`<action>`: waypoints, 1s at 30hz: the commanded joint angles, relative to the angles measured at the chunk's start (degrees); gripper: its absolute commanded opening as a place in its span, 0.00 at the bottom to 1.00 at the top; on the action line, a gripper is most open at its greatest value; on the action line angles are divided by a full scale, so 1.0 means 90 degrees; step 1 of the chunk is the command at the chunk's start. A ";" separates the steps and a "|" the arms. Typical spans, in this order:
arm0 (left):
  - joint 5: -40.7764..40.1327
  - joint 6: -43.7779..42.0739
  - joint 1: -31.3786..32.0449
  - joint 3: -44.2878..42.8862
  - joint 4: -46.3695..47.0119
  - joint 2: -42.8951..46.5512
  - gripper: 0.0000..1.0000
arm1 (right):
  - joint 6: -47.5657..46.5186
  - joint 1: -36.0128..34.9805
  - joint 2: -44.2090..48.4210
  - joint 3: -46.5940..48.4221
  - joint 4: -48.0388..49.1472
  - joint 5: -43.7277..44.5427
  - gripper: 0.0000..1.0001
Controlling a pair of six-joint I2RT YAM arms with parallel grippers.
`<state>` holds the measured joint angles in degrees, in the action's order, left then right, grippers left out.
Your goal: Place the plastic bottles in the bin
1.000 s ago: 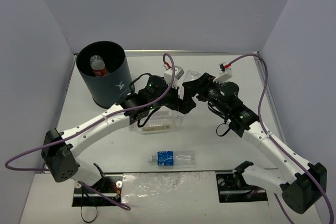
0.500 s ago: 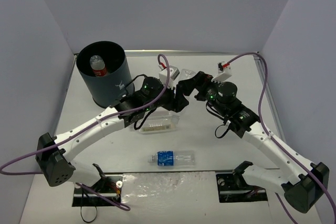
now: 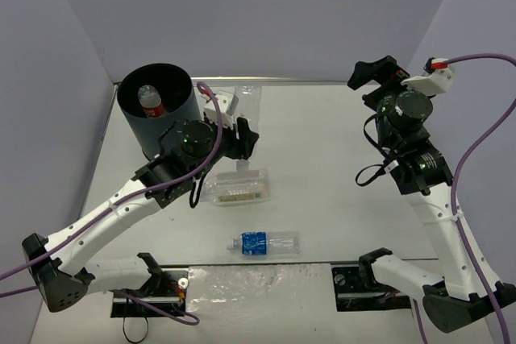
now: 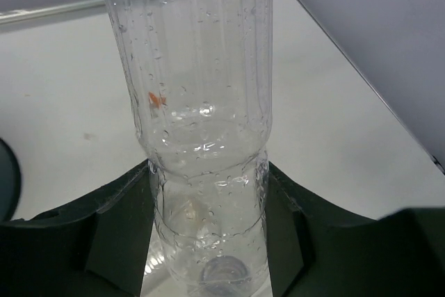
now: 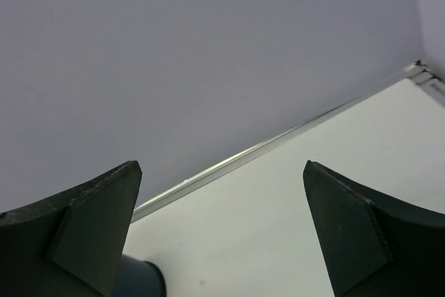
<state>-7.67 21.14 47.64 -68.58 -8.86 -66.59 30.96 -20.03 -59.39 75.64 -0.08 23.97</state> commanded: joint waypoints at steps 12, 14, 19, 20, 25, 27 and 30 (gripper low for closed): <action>0.0115 -0.2124 -0.3802 -0.1766 0.3071 -0.1219 0.00 | -0.0503 0.0622 -0.0673 -0.0585 -0.0059 -0.0572 1.00; 0.0101 -0.2113 -0.3999 -0.2370 0.2967 -0.1750 0.00 | -0.0547 0.0716 -0.0807 -0.0594 -0.0059 -0.0773 1.00; 0.0318 -0.2257 -0.4336 -0.3111 0.3012 -0.2726 0.01 | -0.0423 0.0959 -0.0953 -0.0741 -0.0059 -0.1022 1.00; 0.0365 -0.2315 -0.4336 -0.3078 0.2990 -0.2807 0.01 | -0.0422 0.1013 -0.0966 -0.0776 -0.0059 -0.1044 1.00; 0.0223 -0.2534 -0.4336 -0.2532 0.3480 -0.2999 0.10 | -0.0408 0.1215 -0.1060 -0.0936 -0.0059 -0.1254 1.00; 0.0149 -0.2518 -0.4336 -0.2388 0.3412 -0.2992 0.17 | -0.0422 0.1296 -0.1137 -0.1014 -0.0059 -0.1359 1.00; 0.0159 -0.2534 -0.4336 -0.1916 0.3526 -0.2757 0.20 | -0.0396 0.1474 -0.1259 -0.1054 -0.0062 -0.1638 1.00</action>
<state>-6.03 -0.19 8.67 -87.66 15.56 -96.01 27.16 -8.57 -69.04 66.48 -4.03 12.94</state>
